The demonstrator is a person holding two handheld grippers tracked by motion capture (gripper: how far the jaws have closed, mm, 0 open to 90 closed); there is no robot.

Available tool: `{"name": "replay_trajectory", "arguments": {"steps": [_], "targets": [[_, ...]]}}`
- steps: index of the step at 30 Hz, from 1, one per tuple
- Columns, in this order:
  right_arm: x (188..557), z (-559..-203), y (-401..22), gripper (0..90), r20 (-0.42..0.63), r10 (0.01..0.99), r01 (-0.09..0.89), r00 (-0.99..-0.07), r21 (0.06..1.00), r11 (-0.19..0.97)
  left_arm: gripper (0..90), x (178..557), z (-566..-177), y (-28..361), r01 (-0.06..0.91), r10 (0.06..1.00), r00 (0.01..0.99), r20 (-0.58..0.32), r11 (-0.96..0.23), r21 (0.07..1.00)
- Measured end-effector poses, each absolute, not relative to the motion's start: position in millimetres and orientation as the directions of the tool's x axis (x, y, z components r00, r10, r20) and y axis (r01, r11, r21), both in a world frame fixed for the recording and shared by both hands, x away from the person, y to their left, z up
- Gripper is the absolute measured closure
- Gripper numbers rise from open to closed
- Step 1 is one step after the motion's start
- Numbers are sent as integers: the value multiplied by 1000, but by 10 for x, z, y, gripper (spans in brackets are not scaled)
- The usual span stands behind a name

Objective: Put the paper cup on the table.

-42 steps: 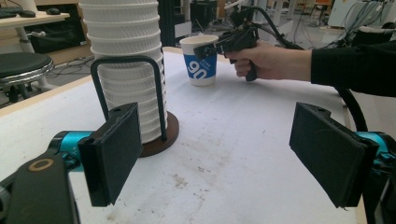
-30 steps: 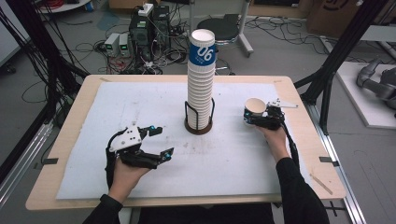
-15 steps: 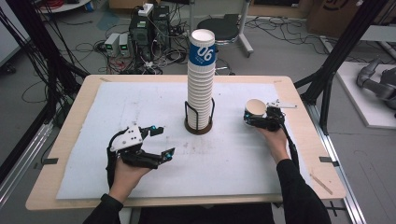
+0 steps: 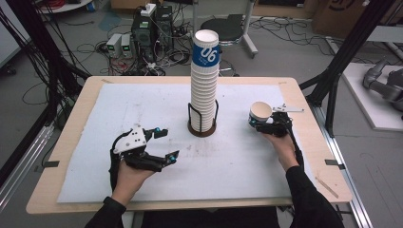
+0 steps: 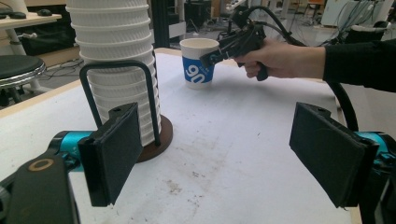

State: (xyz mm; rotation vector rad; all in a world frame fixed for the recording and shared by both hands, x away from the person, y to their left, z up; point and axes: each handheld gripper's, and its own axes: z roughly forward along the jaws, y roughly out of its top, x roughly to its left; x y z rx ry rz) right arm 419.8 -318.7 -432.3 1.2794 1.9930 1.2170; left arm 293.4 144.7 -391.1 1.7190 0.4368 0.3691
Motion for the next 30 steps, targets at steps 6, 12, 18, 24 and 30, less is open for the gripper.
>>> {"name": "replay_trajectory", "arguments": {"steps": [6, 12, 18, 24, 30], "targets": [[4100, -4282, -3231, 135, 64, 903, 487, -425, 857, 168, 169, 2939, -3915, 1438, 88, 482, 876, 2, -163, 983], [3998, -4227, -3282, 136, 76, 903, 496, -423, 853, 161, 169, 2940, -3911, 1435, 85, 481, 877, 7, -168, 982], [3809, -4151, -3326, 137, 98, 881, 476, -463, 866, 154, 169, 2952, -3914, 1435, 93, 491, 871, 0, -164, 982], [3596, -4050, -3355, 137, 109, 846, 433, -523, 888, 154, 169, 2969, -3904, 1447, 92, 500, 866, 0, -160, 983], [3392, -3988, -3362, 137, 117, 806, 390, -580, 909, 149, 169, 2998, -3913, 1436, 103, 507, 862, -8, -159, 982]]}}
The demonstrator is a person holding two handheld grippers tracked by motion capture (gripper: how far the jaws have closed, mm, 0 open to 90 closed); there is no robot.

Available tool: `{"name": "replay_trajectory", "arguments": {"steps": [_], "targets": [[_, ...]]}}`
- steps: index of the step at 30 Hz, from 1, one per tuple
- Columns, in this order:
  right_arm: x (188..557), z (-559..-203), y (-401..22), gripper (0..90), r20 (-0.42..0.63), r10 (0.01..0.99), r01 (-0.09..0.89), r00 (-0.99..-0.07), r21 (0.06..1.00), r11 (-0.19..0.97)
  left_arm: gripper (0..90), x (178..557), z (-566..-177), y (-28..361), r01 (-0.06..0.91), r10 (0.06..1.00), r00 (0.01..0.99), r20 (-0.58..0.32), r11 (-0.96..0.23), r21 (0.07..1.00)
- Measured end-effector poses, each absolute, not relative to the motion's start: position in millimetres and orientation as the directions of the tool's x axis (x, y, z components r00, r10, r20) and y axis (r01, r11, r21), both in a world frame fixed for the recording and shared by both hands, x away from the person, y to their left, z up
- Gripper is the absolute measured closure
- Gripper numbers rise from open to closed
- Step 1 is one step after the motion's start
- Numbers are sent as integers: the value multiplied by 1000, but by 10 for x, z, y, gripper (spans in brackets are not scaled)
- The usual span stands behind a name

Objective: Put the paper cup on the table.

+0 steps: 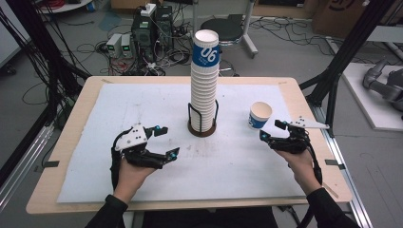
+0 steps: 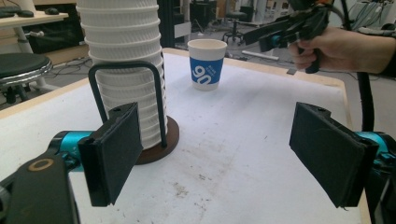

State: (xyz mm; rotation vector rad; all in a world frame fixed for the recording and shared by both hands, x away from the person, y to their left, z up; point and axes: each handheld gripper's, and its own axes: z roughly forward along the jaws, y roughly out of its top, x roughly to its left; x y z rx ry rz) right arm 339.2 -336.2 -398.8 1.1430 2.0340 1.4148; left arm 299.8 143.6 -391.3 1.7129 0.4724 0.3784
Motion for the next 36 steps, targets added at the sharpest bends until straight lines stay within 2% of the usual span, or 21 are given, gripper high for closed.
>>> {"name": "replay_trajectory", "arguments": {"steps": [5, 11, 17, 22, 36], "targets": [[3306, -3952, -3355, 138, 132, 740, 340, -659, 930, 137, 169, 3010, -3912, 1452, 104, 514, 858, -12, -150, 983], [3211, -3867, -3263, 138, 95, 631, 264, -770, 948, 180, 169, 3035, -3944, 1464, 118, 508, 861, -26, -151, 981], [3110, -3769, -3202, 138, 54, 546, 179, -836, 968, 178, 169, 3002, -3919, 1466, 99, 494, 869, -17, -140, 985], [3096, -3741, -3212, 145, 62, 507, 169, -860, 971, 169, 169, 2978, -3910, 1444, 91, 480, 877, -11, -144, 985], [3145, -3736, -3232, 153, 78, 476, 183, -876, 967, 177, 169, 2960, -3906, 1523, 98, 489, 872, -26, -123, 988]]}}
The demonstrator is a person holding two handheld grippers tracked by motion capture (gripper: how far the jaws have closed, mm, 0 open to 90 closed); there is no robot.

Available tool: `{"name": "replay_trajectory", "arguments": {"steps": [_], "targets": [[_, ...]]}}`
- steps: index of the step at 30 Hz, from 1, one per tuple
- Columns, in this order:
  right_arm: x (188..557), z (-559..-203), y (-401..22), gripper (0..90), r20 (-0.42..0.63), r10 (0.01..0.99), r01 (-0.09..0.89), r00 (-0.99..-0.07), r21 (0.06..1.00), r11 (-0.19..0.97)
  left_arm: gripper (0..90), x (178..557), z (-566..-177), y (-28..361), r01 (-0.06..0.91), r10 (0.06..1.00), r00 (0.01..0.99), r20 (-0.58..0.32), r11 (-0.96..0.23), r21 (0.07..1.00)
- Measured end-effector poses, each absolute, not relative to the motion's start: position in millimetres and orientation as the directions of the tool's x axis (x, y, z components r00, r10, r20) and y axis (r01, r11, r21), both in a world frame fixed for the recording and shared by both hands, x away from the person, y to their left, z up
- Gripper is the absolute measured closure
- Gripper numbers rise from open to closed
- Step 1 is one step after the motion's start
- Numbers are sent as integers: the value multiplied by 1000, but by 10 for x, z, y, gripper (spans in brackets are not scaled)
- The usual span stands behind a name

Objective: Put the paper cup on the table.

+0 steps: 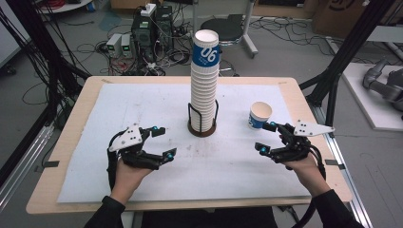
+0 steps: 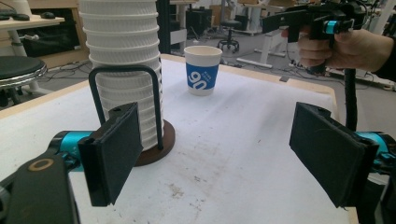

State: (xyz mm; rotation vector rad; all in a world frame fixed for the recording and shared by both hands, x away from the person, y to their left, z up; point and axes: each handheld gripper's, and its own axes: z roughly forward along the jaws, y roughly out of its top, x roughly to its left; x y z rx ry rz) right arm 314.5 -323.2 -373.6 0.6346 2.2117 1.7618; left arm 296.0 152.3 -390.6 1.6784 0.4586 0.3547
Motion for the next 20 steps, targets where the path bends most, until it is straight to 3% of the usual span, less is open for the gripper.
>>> {"name": "replay_trajectory", "arguments": {"steps": [20], "targets": [[3223, -3788, -3268, 153, 103, 486, 218, -868, 958, 186, 169, 2969, -3918, 1565, 110, 510, 860, -33, -121, 986]]}}
